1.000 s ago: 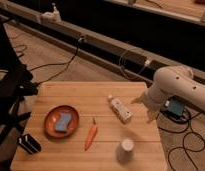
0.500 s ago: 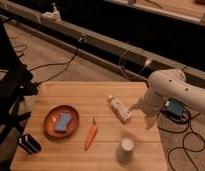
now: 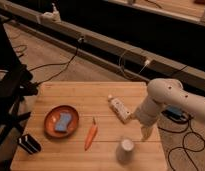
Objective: Place the ceramic cup over the eraser
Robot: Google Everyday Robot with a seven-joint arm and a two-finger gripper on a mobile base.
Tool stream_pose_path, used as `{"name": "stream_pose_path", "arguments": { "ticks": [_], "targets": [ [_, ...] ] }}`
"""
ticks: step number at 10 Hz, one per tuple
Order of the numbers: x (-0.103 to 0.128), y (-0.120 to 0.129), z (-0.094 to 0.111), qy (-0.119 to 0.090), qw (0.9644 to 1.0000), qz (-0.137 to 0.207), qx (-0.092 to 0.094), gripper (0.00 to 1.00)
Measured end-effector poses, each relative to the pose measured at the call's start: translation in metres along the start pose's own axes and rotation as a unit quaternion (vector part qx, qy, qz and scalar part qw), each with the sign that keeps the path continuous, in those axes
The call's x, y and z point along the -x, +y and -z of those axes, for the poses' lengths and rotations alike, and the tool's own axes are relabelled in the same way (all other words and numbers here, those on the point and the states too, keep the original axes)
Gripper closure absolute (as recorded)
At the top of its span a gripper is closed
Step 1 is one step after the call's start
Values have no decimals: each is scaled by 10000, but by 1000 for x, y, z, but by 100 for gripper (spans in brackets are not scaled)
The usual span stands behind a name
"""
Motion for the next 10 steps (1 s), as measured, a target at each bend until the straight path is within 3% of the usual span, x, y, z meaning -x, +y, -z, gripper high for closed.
{"name": "stream_pose_path", "arguments": {
  "ticks": [3,10],
  "targets": [
    [15,17,-19,-323,9993,-98,148,30],
    [37,28,-58,-819,9965,-71,161,31]
  ]
}}
